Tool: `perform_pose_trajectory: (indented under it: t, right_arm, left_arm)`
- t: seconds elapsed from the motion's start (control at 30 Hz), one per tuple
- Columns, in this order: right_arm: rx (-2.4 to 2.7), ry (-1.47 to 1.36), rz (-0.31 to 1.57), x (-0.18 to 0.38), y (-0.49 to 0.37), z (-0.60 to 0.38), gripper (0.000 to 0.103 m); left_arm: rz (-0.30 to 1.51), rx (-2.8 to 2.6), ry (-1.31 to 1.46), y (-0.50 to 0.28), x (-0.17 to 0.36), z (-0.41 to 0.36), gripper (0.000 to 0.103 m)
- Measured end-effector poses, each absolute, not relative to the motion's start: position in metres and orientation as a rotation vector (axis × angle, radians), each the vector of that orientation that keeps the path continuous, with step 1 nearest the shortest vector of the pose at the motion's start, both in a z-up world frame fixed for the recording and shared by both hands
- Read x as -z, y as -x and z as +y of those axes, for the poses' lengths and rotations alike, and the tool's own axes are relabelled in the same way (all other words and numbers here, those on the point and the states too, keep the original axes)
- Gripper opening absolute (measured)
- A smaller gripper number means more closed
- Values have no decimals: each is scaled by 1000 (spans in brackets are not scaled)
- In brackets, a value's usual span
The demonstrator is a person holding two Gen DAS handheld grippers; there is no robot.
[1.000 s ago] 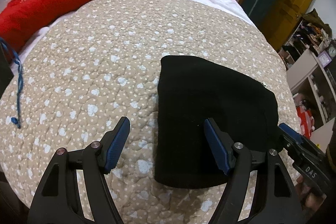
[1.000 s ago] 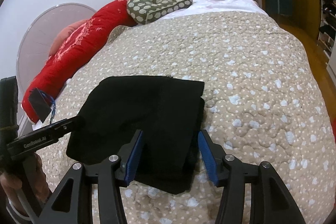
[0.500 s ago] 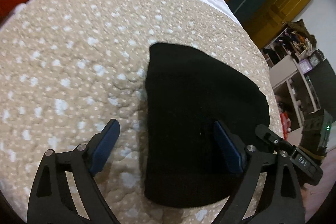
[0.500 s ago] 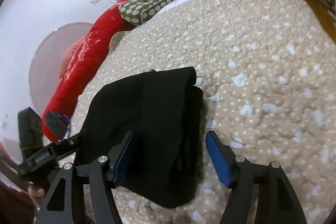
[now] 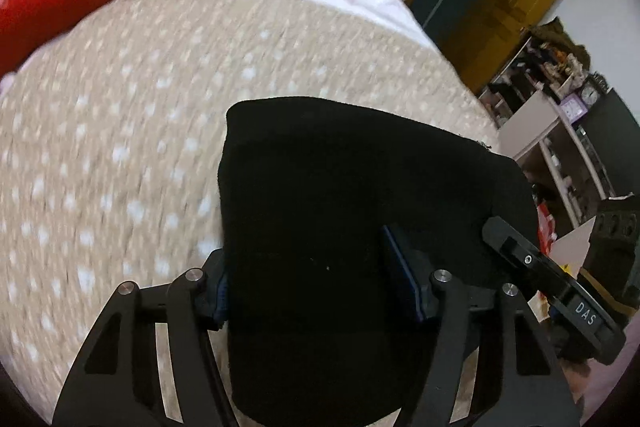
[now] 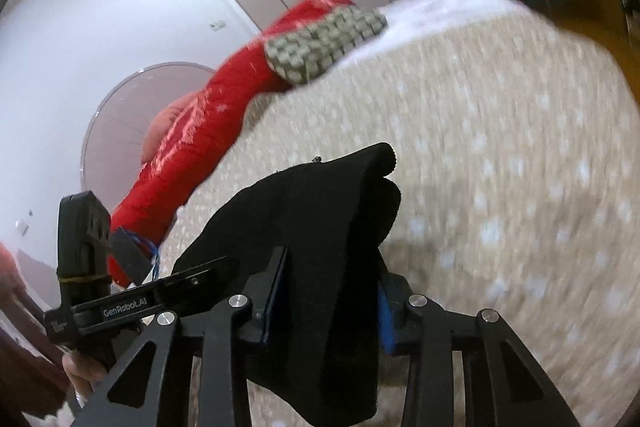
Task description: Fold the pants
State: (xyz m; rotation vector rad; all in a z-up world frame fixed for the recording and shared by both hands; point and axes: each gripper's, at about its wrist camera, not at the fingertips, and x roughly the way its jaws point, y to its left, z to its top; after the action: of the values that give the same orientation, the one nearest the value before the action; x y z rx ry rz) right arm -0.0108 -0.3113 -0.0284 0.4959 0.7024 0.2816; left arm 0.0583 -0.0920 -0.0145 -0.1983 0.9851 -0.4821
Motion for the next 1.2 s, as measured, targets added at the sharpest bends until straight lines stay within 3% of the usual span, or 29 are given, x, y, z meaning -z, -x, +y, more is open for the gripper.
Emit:
perform_pose_trajectory:
  t: [0.23, 0.4, 0.47, 0.6, 0.83, 0.93, 1.0, 1.2]
  right_arm:
    - [-235, -487, 666, 11, -34, -325, 38]
    - [-121, -398, 848, 55, -75, -326, 45]
    - [-146, -431, 826, 57, -65, -334, 47]
    - [-122, -426, 773, 29, -37, -348, 47]
    - [-213, -225, 725, -4, -30, -301, 31]
    - [-178, -190, 848, 33, -36, -292, 32]
    - [-158, -174, 829, 47, -34, -289, 32]
    - [-142, -147, 791, 8, -40, -282, 31]
  left_arm:
    - [967, 457, 142, -108, 8, -114, 64]
    - [1039, 406, 107, -132, 47, -120, 69]
    - [1009, 395, 95, -129, 45, -117, 75]
    - [990, 386, 51, -124, 38, -116, 75]
    - [943, 340, -23, -120, 37, -129, 75]
    - [949, 341, -12, -118, 40, -129, 75]
    - [940, 332, -15, -116, 40, -131, 75]
    - [930, 314, -31, -112, 36, -132, 75]
